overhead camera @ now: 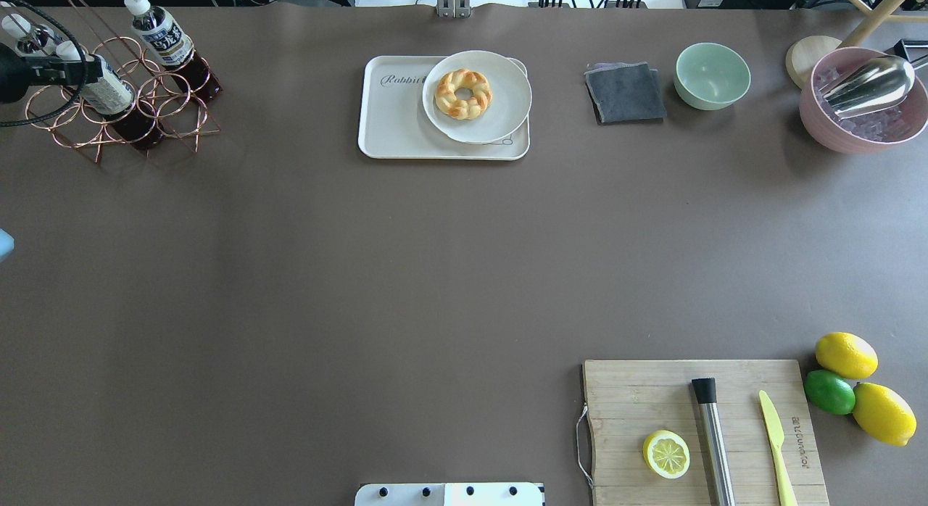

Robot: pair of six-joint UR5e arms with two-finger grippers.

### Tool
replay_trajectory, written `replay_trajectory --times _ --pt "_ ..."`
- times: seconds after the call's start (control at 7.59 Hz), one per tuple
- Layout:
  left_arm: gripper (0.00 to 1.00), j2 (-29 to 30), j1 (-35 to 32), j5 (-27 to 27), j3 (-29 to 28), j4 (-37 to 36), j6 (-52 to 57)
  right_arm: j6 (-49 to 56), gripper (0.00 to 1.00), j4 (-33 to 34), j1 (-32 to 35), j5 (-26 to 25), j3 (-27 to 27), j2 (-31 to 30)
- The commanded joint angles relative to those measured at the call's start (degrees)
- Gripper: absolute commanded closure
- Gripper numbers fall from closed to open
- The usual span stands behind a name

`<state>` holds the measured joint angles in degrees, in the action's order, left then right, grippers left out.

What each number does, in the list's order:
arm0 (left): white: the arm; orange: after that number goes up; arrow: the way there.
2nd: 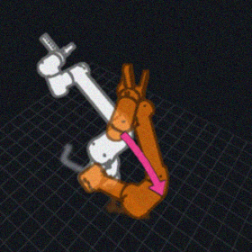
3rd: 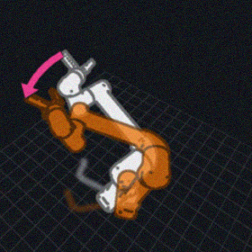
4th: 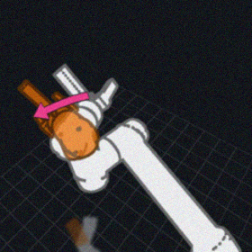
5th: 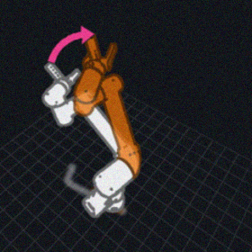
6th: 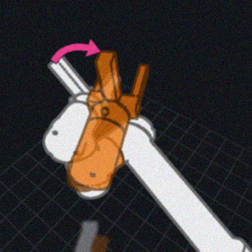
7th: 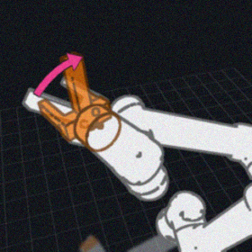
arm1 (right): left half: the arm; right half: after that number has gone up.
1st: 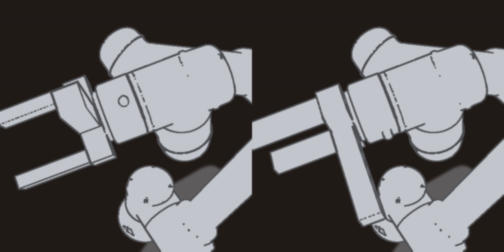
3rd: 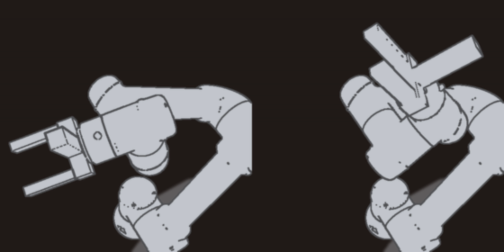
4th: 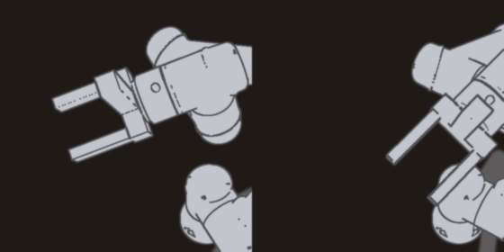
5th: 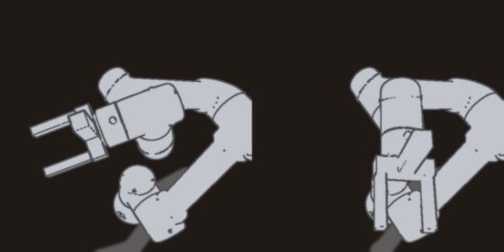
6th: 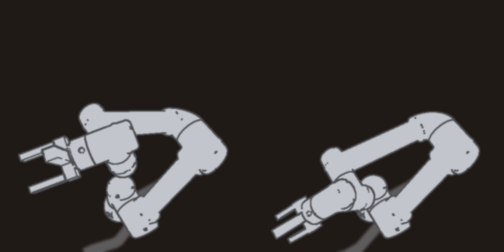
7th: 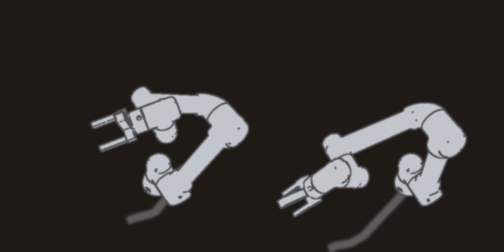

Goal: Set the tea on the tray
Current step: 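Reach the left gripper to a tea bottle in the copper rack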

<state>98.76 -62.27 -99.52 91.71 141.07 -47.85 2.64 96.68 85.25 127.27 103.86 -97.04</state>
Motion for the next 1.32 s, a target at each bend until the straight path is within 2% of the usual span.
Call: replay_trajectory --times 0.0,0.26,0.4,0.53,0.79,0.92,1.05,1.19 --pt "0.22 2.5 0.0 1.3 -2.8 0.0 1.7 0.0 0.0 0.0 0.0 0.1 0.0 -0.1" --pt "0.27 2.2 -0.2 1.1 -2.8 0.1 1.9 0.0 0.0 0.0 0.0 0.1 0.0 -0.1" --pt "0.31 1.7 -0.5 0.7 -2.6 0.1 5.4 0.0 0.0 0.0 0.0 0.1 0.0 -0.1" --pt "0.38 1.6 -0.6 0.7 -2.4 0.1 6.2 0.0 0.0 0.0 0.0 0.1 0.1 -0.1" --pt "0.66 1.5 -0.6 0.7 -2.4 0.1 6.2 0.1 0.0 -0.1 0.0 0.2 0.0 -0.1" --pt "0.86 1.2 -0.7 0.8 -2.4 0.3 6.3 0.0 0.0 0.0 0.0 0.2 0.0 -0.1" --pt "1.0 1.1 -0.7 0.7 -2.3 0.5 6.5 0.1 0.0 0.0 0.0 0.2 0.1 -0.1" --pt "1.0 1.1 -0.9 0.6 -1.9 0.5 6.5 0.0 0.0 0.0 0.0 0.2 0.0 -0.1"
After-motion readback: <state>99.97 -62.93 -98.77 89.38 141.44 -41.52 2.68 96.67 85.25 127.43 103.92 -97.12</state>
